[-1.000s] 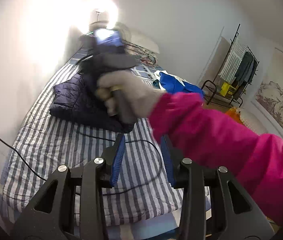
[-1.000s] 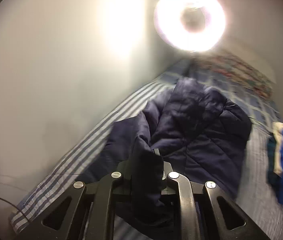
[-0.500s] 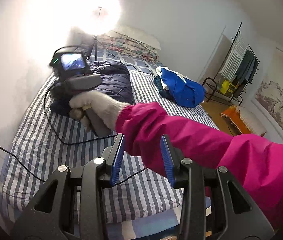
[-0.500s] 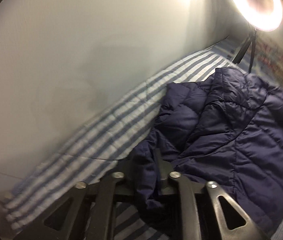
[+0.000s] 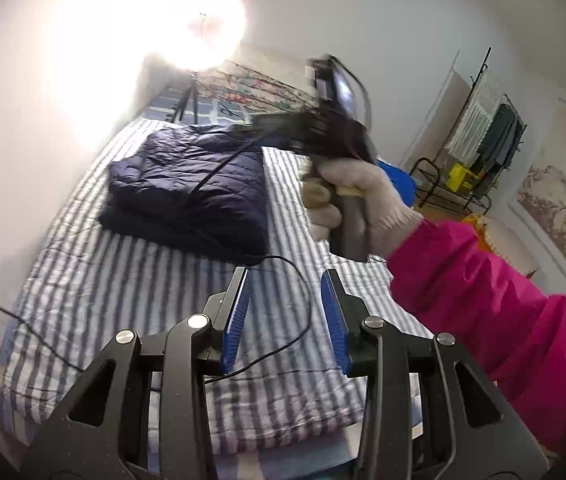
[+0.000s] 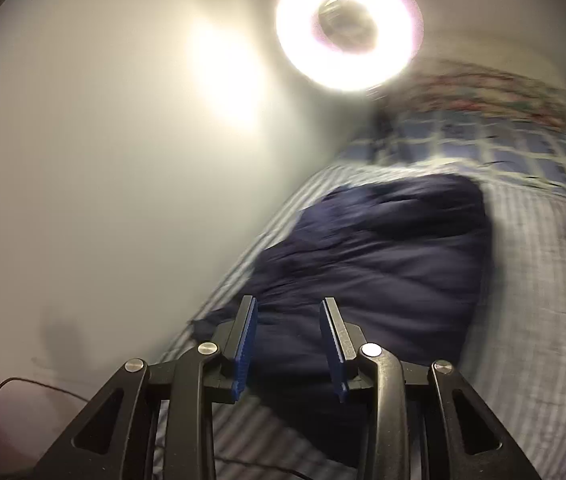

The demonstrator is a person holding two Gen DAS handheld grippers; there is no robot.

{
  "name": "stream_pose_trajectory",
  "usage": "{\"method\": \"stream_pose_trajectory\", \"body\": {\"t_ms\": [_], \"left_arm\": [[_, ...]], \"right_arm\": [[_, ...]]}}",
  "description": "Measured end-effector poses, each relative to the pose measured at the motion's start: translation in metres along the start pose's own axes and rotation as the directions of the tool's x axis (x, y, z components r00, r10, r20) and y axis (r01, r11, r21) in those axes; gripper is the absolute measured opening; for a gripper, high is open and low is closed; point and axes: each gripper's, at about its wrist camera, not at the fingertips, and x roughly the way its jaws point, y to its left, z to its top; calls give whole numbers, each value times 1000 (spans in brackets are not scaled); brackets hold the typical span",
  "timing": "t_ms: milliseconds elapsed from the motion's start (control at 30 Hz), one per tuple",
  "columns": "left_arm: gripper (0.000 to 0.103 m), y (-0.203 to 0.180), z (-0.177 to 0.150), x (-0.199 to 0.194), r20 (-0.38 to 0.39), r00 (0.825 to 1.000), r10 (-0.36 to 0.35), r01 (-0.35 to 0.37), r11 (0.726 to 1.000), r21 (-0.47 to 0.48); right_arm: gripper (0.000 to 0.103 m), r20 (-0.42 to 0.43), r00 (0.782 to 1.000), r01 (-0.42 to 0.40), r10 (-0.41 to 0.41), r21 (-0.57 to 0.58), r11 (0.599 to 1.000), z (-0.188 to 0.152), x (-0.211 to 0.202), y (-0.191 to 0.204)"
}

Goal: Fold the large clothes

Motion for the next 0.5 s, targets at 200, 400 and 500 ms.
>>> {"method": "stream_pose_trajectory", "body": {"t_ms": [200,400,500], "left_arm": [[37,6,61,38,63,994,92,-99,989,113],[37,70,120,161,-17,967,254,-248,955,163],[37,122,132,214,-82,950,302,-294,951,92]], "right_arm": [[34,42,992,115,-116,25,993,6,-43,-66],[29,45,985,161,-164,73,984,30,-25,-121],[26,58,984,162,-167,82,983,47,-5,-136]]}}
